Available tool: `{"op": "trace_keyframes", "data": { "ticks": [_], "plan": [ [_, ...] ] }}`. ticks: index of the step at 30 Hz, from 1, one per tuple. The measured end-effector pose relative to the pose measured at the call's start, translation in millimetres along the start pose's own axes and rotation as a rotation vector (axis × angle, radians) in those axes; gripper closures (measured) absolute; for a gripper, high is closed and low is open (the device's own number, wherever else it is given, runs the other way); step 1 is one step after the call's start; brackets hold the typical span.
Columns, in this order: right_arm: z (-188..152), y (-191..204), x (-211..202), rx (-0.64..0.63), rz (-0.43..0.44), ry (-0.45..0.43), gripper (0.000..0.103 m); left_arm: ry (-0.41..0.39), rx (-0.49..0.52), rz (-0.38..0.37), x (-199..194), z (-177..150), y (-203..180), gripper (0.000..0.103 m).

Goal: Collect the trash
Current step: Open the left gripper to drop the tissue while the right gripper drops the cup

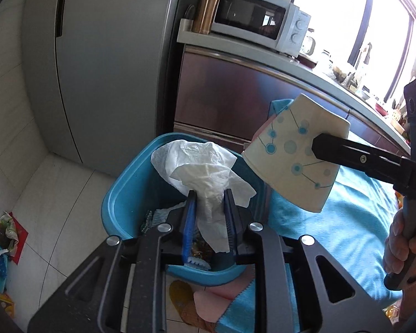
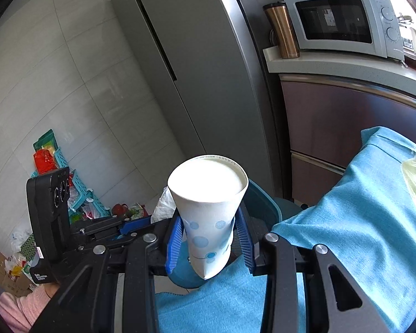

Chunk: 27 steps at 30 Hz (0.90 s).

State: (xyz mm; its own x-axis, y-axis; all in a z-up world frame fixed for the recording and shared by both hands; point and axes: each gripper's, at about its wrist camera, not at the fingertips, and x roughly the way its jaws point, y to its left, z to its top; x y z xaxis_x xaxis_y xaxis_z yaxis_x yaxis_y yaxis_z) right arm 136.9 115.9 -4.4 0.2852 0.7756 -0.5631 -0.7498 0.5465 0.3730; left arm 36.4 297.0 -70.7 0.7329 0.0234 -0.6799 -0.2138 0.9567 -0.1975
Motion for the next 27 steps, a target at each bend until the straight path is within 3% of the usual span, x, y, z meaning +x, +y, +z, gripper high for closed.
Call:
{"op": "trace_keyframes", "data": {
  "ticks": [12, 14, 22, 27],
  "plan": [
    [7, 3, 54, 0.015, -0.053, 0.089, 0.067, 0.086, -0.035, 0.047, 57, 0, 18, 0.078],
    [7, 2, 60, 0.029, -0.063, 0.102, 0.063, 0.093, -0.046, 0.056, 66, 0, 22, 0.07],
    [-2, -3, 55, 0.058, -0.064, 0.106, 0.061, 0.116, -0.091, 0.041, 83, -4, 35, 0.066],
    [-8, -9, 37, 0.062, -0.052, 0.092, 0.061, 0.083, -0.076, 0.022, 70, -9, 29, 0.065]
  ]
}}
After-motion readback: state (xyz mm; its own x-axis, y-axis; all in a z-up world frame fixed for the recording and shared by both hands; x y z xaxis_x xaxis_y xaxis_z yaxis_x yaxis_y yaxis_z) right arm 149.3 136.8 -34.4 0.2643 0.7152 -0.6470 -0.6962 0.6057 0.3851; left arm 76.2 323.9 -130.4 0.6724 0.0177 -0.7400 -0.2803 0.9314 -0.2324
